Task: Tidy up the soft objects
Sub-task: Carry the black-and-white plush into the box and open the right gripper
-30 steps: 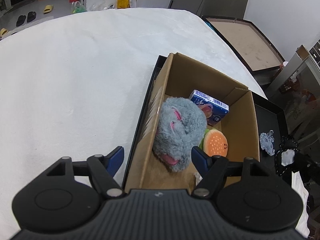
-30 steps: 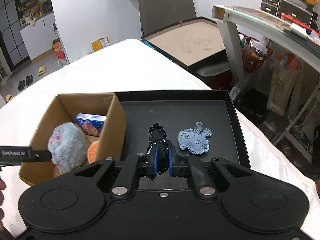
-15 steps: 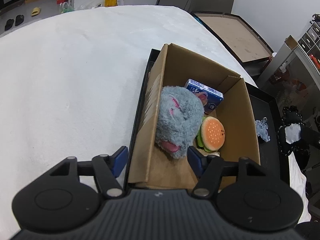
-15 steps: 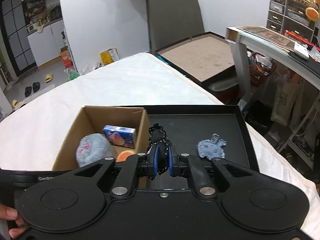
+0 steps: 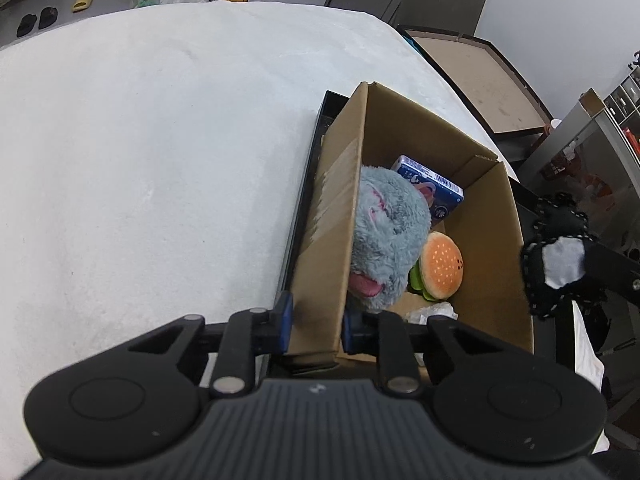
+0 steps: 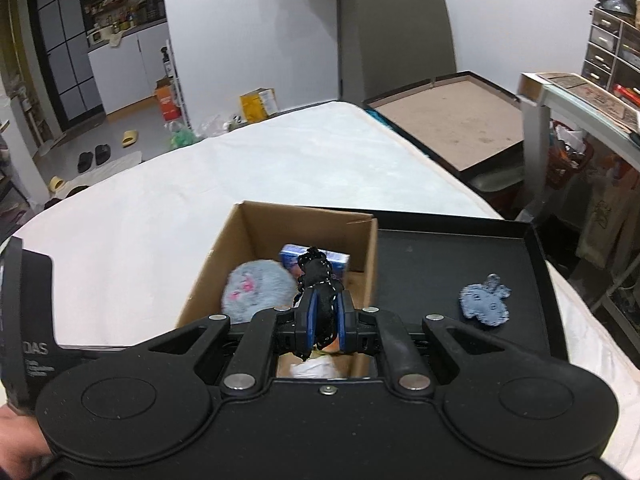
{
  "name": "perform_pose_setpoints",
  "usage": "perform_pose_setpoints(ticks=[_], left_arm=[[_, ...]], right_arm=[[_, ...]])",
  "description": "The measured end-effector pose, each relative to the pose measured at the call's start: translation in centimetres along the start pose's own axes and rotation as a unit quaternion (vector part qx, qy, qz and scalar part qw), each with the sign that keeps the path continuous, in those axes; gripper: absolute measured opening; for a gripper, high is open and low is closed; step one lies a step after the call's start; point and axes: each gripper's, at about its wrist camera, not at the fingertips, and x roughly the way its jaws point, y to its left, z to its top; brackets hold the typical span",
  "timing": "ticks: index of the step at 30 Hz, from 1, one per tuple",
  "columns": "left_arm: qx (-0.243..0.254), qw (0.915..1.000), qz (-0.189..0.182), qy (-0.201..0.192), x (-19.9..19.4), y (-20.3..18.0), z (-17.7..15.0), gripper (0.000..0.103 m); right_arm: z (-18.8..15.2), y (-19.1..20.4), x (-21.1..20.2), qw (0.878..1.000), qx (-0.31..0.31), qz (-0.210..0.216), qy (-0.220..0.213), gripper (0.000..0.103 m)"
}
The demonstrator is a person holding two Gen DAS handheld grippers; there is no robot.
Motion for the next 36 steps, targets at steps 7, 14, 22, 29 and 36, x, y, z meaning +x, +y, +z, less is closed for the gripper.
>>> perform_pose_setpoints(ticks=[7,14,22,29,36], left_arm=[[-0.002,1.0000,-0.006,0.003,0.0,0.3,0.0,0.022],[-0.003,0.9999,-0.010,0.007,0.0,0.4,0.1,0.022],[-0.015,0.9999,0.001,-0.003,-0.6,-0.4,0.4,0.026],[-0.004,0.9999,0.009,-0.014,-1.2,-1.5,0.7,0.043],[-0.016,0.9995,0.014,-0.023,-1.3,-1.9,1.2,0.056]], right_arm=[[0.0,2.3,0.3,1.000,-0.007,0.018,0.007,0.015],[-0.1,2.8,0.2,0.999,-0.003,0.034,0.008,0.043],[-1.1,0.7,-0.5,1.000,0.004,0.001,-0.005,0.075],[-2.0,-2.1,-0.7,0.999,0.024,-0.023,-0.015,0.088],[-2.7,-4.4,-0.1,0.998,0.036,-0.042,-0.024,0.091]])
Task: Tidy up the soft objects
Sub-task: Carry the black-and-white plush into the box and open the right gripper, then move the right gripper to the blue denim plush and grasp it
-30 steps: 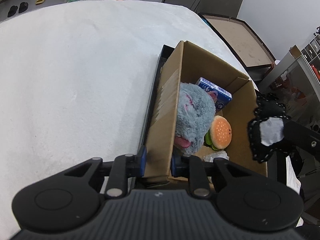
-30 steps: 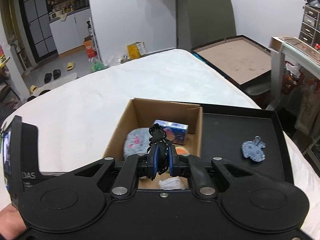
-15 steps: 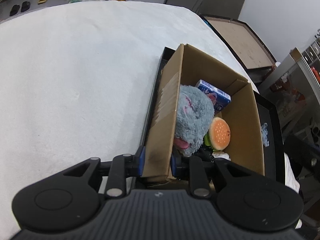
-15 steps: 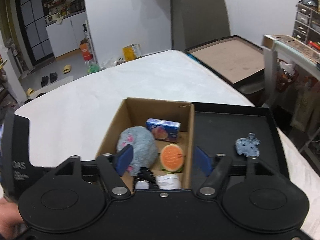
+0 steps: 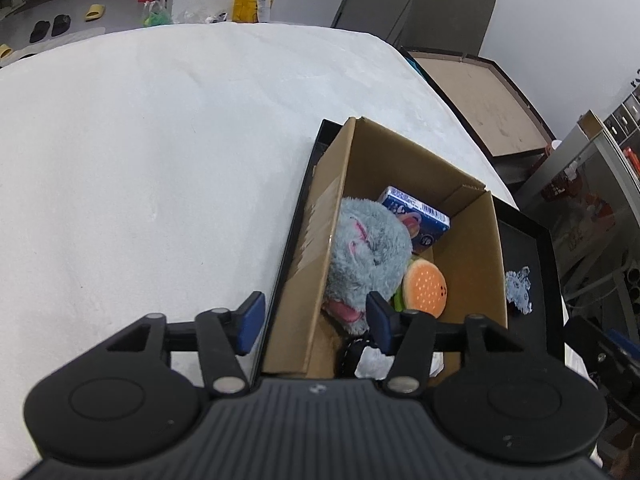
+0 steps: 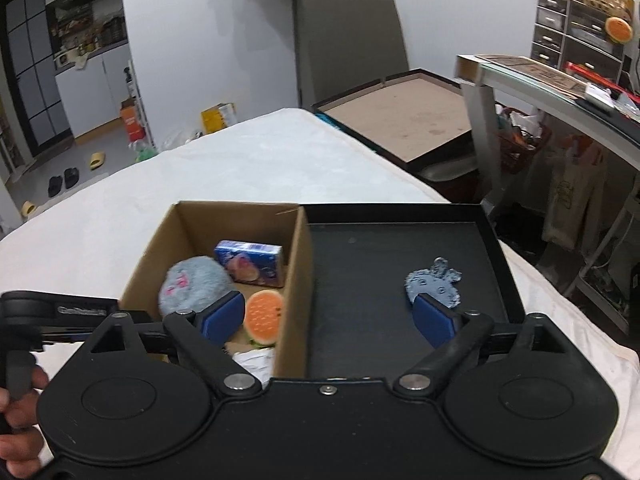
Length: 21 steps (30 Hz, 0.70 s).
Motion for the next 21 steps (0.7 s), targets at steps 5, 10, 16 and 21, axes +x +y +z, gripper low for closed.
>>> perform_pose_setpoints(ticks=[5,10,16,21], left_arm=[[0.007,1.0000,0.000,0.001,0.5,-0.6,-0.1,0.059],[0.010,0.9999,0.007,-0.001,1.2,-1.3,0.1,0.061],[0.013,0.9999,0.010,-0.002,1.9,-2.0,0.2,0.064],[0.014,0.9997,0.020,-0.002,2.6,-2.5,0.4,0.065]], right_arm=[[-0.2,-1.6,0.9,1.000,0.007,-0.007,-0.004,0.092],[-0.4,-3.2,2.3,1.000,0.013,-0.015,-0.004,0.092],[-0.6,-5.2,4.7,0.999,0.033,-0.021,0.013,0.092],[-0.8,-6.7,6.5,0.999,0.043,-0.026,0.022,0.091]])
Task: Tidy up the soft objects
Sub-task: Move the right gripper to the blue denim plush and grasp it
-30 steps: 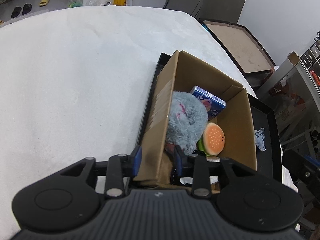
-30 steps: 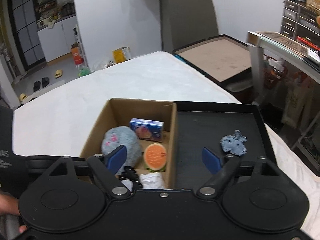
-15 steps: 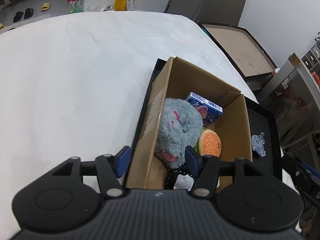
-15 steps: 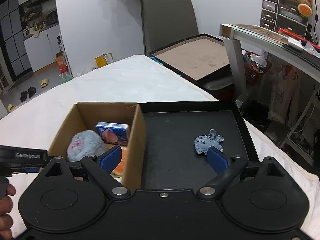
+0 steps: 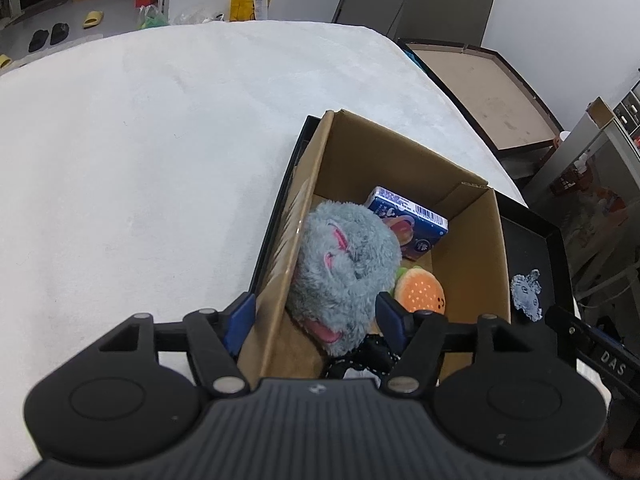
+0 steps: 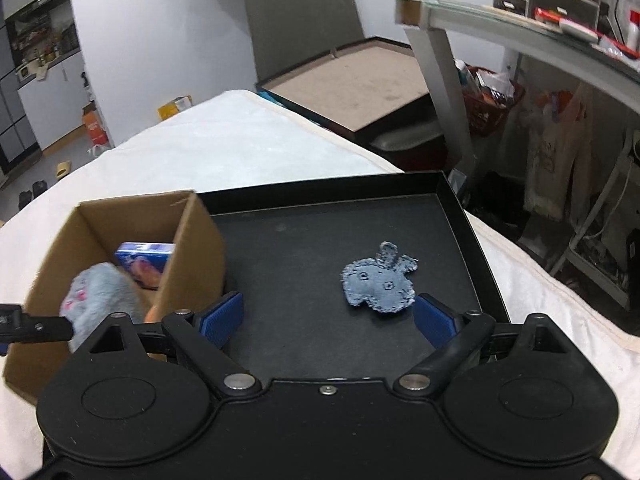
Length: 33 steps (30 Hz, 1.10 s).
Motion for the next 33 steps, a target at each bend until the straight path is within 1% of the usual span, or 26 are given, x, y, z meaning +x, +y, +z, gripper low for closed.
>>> perform_pose_setpoints(ticks=[9,14,16,20,25,27,29,30,32,33], left_arm=[[-0.009,0.9998,0.016,-0.011,0.9,-0.7,0.5,0.067],[-0.007,0.9993,0.034,-0.012,1.6,-1.4,0.7,0.067],[-0.006,0.9992,0.038,-0.013,1.9,-1.6,0.7,0.069],[-0.001,0.9990,0.043,-0.015,2.2,-1.9,0.7,0.072],[0.000,0.9988,0.046,-0.017,2.4,-2.2,0.8,0.074],[0.002,0.9987,0.047,-0.017,2.5,-2.3,0.8,0.074],[0.002,0.9988,0.047,-0.018,2.4,-2.2,0.8,0.074],[0.002,0.9988,0.046,-0.018,2.4,-2.2,0.8,0.074],[0.002,0.9988,0.045,-0.017,2.4,-2.2,0.7,0.074],[0.002,0.9989,0.044,-0.017,2.4,-2.2,0.7,0.074]], right_arm=[[0.5,-2.5,4.1,0.999,0.028,0.000,0.020,0.077],[0.7,-3.5,5.9,0.999,0.035,0.000,0.029,0.076],[0.9,-3.7,6.6,0.999,0.031,-0.001,0.035,0.074],[1.0,-4.0,7.9,0.999,0.025,-0.004,0.046,0.074],[0.8,-4.1,9.0,0.999,0.017,-0.012,0.048,0.074],[0.8,-4.1,9.3,0.999,0.017,-0.010,0.050,0.073],[0.8,-4.1,9.6,0.998,0.020,-0.007,0.055,0.067],[0.8,-4.2,9.8,0.998,0.021,-0.007,0.057,0.058],[0.7,-4.3,10.2,0.998,0.019,-0.006,0.065,0.055],[0.7,-4.3,10.2,0.998,0.016,-0.004,0.062,0.052]])
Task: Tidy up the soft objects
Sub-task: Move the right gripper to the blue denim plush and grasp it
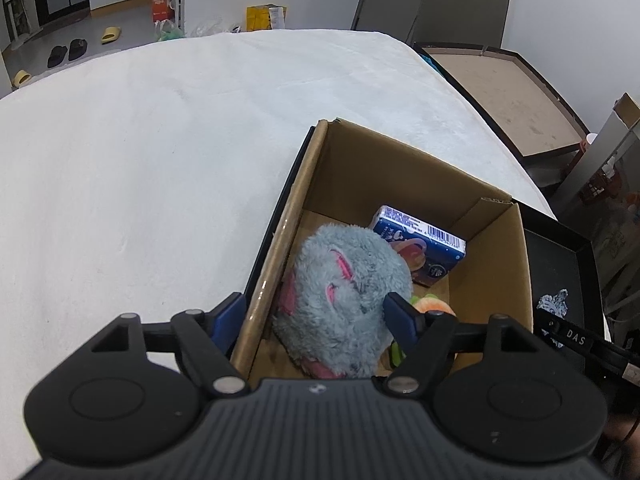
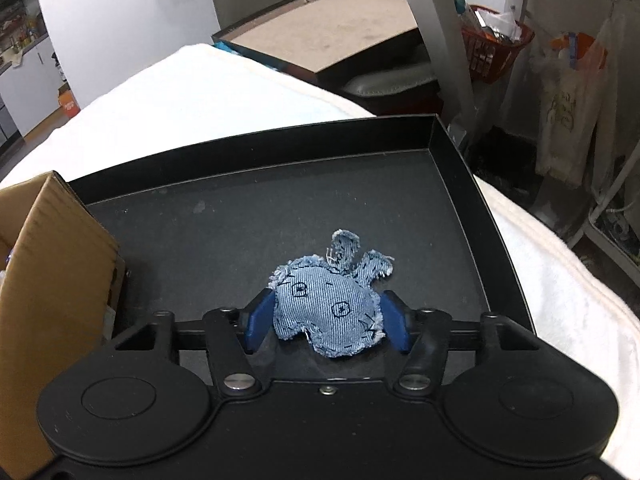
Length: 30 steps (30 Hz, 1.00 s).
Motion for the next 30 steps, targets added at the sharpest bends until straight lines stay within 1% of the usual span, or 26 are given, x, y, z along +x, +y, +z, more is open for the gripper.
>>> perform_pose_setpoints(ticks=[1,2,4,7,30], left_arm=[[0.000,1.0000,-0.001,0.000,0.0,0.1,0.0,0.074],[0.000,1.0000,-0.001,0.000,0.0,0.1,0.0,0.074],[0.001,1.0000,-0.002,0.001,0.0,0.1,0.1,0.074],[0.000,1.0000,-0.005,0.005,0.0,0.2,0.2,0.074],[0.027,0.9992,-0.011,0.026,-0.9,0.0,-0.6,0.074]], right_arm=[[0.0,0.0,-0.1,1.000,-0.003,0.001,-0.001,0.046],[-0.1,0.0,-0.2,1.000,-0.005,0.002,-0.001,0.044],[-0.1,-0.1,-0.6,1.000,-0.008,0.006,-0.004,0.041],[-0.3,-0.1,-1.1,1.000,-0.006,0.008,0.003,0.040],[-0.9,0.3,-7.5,1.000,-0.013,0.000,-0.026,0.039]])
